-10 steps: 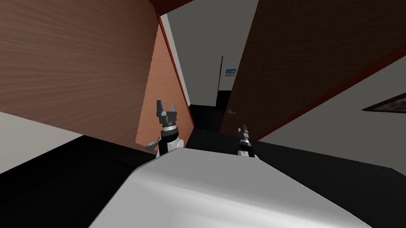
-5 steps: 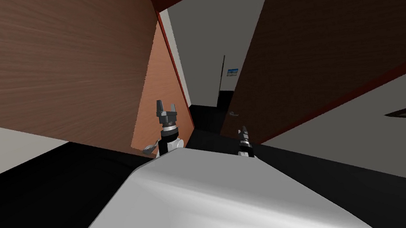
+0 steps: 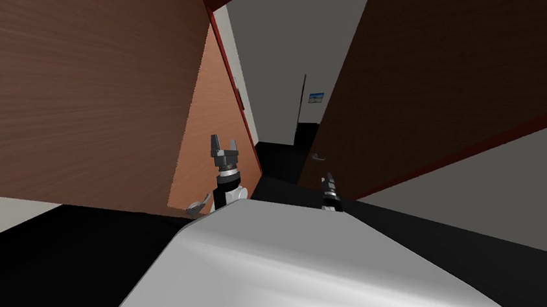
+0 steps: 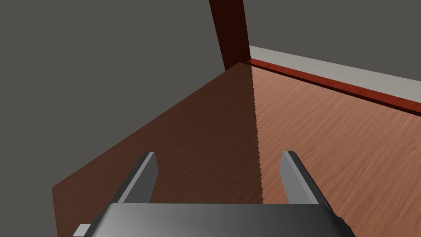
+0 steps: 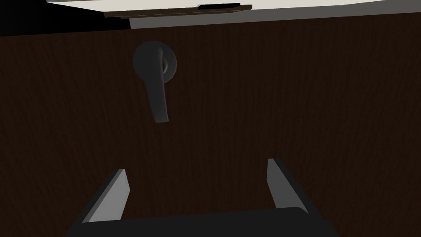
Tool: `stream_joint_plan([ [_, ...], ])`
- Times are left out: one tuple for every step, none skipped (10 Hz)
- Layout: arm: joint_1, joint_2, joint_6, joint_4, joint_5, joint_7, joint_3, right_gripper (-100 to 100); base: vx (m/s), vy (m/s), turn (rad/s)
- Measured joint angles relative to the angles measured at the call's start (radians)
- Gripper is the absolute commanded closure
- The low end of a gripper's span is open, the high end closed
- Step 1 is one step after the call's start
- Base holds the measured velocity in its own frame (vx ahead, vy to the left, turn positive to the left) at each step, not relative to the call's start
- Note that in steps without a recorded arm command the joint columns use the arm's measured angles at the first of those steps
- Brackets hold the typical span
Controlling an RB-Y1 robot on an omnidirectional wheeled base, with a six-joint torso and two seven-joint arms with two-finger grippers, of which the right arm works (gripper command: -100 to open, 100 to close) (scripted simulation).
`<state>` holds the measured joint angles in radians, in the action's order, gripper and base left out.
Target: Pull the door open
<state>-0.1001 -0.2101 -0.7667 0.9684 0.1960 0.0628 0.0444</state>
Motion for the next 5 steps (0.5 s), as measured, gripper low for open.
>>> stream_joint_plan([
  [0.006, -0.002, -0.002, -0.024, 0.004, 0.001, 0.001, -100, 0.127, -0.011, 0.034],
  [0.013, -0.004, -0.009, -0.051, 0.006, 0.003, 0.001, -100, 0.123, -0.003, 0.051],
  [0.021, -0.007, -0.012, -0.074, 0.009, 0.005, 0.002, -100, 0.162, -0.016, 0.059],
  [0.021, -0.011, -0.011, -0.089, 0.013, 0.009, 0.003, -100, 0.127, -0.024, 0.039],
  [0.025, -0.012, -0.011, -0.105, 0.016, 0.01, 0.003, -100, 0.112, -0.032, 0.031],
])
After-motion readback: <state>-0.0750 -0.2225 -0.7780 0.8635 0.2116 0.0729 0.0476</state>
